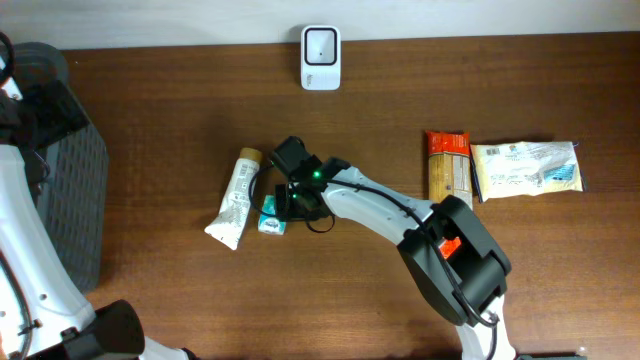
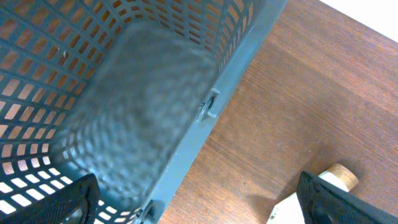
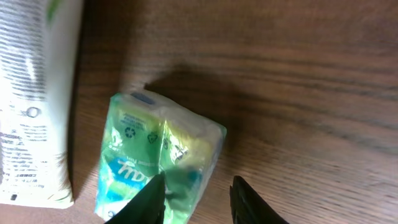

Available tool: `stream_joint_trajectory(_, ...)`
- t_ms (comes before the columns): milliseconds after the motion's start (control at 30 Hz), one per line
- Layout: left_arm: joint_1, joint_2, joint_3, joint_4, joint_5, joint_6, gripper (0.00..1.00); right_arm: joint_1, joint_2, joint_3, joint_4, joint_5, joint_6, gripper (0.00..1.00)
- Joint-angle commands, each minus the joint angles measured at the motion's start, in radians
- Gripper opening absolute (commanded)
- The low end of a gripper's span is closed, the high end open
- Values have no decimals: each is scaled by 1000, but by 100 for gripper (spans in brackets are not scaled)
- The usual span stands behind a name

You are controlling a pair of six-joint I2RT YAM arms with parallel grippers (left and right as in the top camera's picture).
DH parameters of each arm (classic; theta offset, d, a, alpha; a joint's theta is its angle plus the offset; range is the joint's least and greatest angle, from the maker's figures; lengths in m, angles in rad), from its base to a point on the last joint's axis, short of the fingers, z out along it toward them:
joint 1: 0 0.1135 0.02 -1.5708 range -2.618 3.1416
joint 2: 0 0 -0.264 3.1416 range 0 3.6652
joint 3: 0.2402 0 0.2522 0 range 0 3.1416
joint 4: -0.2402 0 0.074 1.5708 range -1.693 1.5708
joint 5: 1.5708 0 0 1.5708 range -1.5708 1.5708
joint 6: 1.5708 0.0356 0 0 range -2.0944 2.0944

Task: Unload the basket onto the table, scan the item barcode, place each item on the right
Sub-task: 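Move right gripper to the green-white tissue pack and grasp it, then lift tissue pack and hold it in front of the scanner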

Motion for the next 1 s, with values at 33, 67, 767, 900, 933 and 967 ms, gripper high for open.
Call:
stream_joint_trajectory(33,3,-6,6,-1,-3,16,99,25,50,-10,11,-54,21,35)
stream_joint_trajectory(67,3,-6,6,-1,-3,16,99,37,52,-10,11,-56,19,34)
stream_joint_trajectory(767,3,-6,6,-1,-3,16,99,-575,-359,315,-529,-1190,-844,4)
stream_joint_trajectory(900,3,-6,6,-1,-3,16,99,-680,-389,383,-529,-1154,-804,4)
stream_joint_trajectory(933,3,-6,6,-1,-3,16,99,-671,-401,415,-538,-971,-769,4)
stream_joint_trajectory(967,3,-6,6,-1,-3,16,99,-626,-409,454,-547,-709,-725,4)
